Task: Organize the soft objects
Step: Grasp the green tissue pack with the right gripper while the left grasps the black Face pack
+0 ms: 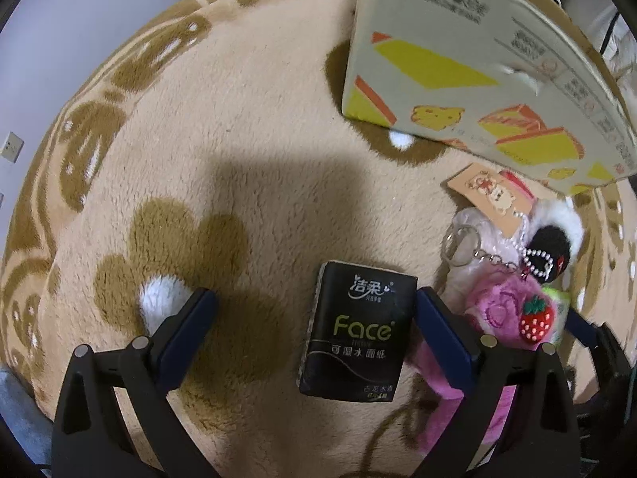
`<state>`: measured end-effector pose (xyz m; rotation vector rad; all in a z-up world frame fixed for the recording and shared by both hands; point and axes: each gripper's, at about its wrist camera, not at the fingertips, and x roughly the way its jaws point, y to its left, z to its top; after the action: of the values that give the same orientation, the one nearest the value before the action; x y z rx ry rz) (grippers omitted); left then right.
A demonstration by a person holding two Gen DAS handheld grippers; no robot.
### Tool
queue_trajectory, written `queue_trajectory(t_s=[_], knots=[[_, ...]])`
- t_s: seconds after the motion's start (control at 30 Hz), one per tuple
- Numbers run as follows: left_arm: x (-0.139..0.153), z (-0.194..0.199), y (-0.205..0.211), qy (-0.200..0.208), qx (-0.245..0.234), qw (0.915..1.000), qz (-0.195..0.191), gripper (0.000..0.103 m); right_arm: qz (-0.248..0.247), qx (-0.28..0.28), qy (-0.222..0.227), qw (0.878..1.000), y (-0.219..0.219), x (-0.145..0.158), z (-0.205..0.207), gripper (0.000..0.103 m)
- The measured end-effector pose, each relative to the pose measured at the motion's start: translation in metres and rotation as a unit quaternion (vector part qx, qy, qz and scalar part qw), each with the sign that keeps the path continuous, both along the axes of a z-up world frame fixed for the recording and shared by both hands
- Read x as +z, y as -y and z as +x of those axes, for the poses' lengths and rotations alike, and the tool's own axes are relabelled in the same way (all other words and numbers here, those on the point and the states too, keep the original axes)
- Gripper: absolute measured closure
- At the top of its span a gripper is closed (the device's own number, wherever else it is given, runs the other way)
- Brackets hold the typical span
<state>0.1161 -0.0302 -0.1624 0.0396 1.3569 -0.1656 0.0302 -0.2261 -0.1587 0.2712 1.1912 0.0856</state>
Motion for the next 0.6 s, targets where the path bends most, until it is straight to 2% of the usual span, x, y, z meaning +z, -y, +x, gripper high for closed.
queue_trajectory(t_s=[0.17, 0.27, 0.33, 0.4, 0.47, 0.5, 0.57, 0.6], knots=[[-0.004, -0.009, 0.016, 0.006, -0.018, 0.9994, 0.03, 0.014, -0.008, -0.002, -0.004, 1.0, 0.002, -0.001, 0.0, 0.01], [-0.006, -0.014, 0.024, 0.006, -0.021, 0.9992, 0.035, 0.018, -0.002, 0.001, -0.005, 1.0, 0.004, -0.001, -0.001, 0.019], [-0.007, -0.015, 0.026, 0.004, -0.022, 0.9992, 0.034, 0.021, -0.005, 0.002, -0.006, 1.0, 0.003, -0.002, -0.001, 0.021], [-0.005, -0.014, 0.025, 0.004, -0.021, 0.9992, 0.034, 0.027, -0.01, 0.0, -0.003, 1.0, 0.005, -0.001, -0.001, 0.031], [-0.004, -0.015, 0.029, 0.006, -0.018, 0.999, 0.04, 0.038, -0.016, -0.003, 0.003, 1.0, 0.006, 0.002, -0.002, 0.039], [-0.004, -0.015, 0.028, 0.008, -0.017, 0.9988, 0.045, 0.041, -0.016, -0.003, 0.004, 1.0, 0.006, 0.002, -0.001, 0.039], [-0.003, -0.016, 0.025, 0.012, -0.011, 0.9985, 0.051, 0.054, -0.016, -0.003, 0.004, 1.0, 0.006, 0.002, -0.002, 0.04], [-0.002, -0.017, 0.023, 0.014, -0.007, 0.9985, 0.053, 0.057, -0.018, -0.003, 0.005, 1.0, 0.006, 0.003, -0.002, 0.04]])
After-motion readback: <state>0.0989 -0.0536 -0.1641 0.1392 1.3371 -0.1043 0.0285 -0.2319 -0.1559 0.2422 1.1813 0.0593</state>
